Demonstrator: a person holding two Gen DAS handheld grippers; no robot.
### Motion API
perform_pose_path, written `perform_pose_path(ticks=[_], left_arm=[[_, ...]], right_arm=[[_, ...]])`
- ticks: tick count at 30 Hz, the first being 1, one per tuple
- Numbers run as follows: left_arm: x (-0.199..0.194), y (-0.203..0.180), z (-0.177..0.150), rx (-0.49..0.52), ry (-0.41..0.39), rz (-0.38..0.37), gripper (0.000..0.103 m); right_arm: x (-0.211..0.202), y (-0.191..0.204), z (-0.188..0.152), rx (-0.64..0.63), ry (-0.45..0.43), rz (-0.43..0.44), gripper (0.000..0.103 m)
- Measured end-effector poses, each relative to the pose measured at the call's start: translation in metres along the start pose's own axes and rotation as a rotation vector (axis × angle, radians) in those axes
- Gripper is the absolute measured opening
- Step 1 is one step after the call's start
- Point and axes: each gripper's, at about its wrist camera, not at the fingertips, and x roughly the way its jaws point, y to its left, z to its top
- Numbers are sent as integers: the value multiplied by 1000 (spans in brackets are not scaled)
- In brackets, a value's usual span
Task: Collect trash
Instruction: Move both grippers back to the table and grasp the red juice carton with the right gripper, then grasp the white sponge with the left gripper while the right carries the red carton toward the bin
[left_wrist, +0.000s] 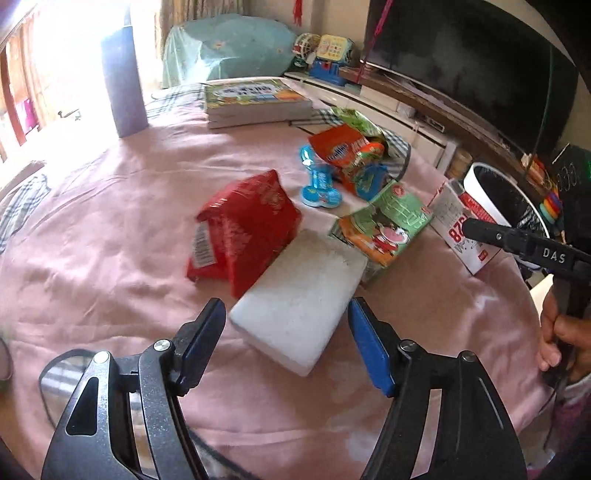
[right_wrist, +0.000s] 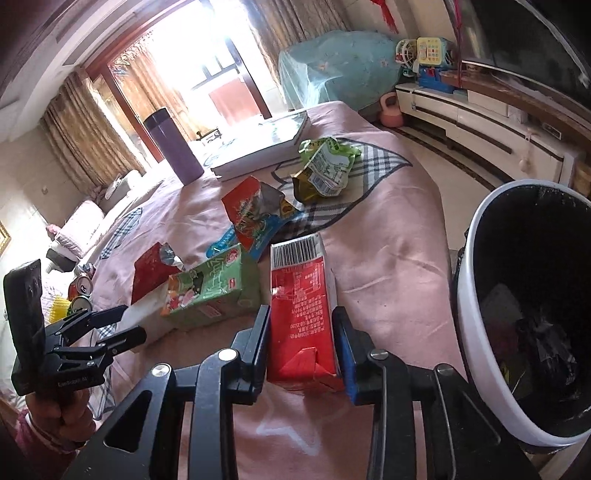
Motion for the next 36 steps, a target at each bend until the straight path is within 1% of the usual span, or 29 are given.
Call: perform_pose_path(ticks=[1, 4, 5, 7, 12, 14, 18, 24, 29, 36], left_arm=[[2, -4, -1, 14, 4, -3, 62], [-2, -14, -6, 57, -3, 25, 59], [-6, -15, -9, 65, -10, 17, 59], [-15, -17, -12, 68, -23, -5, 58], [-42, -20, -20, 63, -79, -33, 58], [-53, -25, -20, 67, -107, -55, 58], [-64, -40, -16, 87, -137, -102, 58], [-61, -72, -6, 125, -153, -158, 58], [-45, -106, 4, 161, -133, -198, 58], [-27, -149, 19, 204, -103, -226, 58]], right_arm=[[0, 1, -1, 0, 0, -2, 34], [-4, 3, -5, 1, -11, -7, 33], [-7, 4, -7, 5, -20, -5, 33], [-14, 7, -11, 9, -39, -6, 33], [-35, 12, -24, 43, -95, -8, 32], [-42, 12, -28, 58, -110, -11, 32], [-60, 11, -36, 85, -139, -37, 32], [-88, -2, -44, 127, -179, -94, 32], [-108, -21, -46, 159, -208, -140, 32], [-132, -57, -44, 217, -250, -185, 32]])
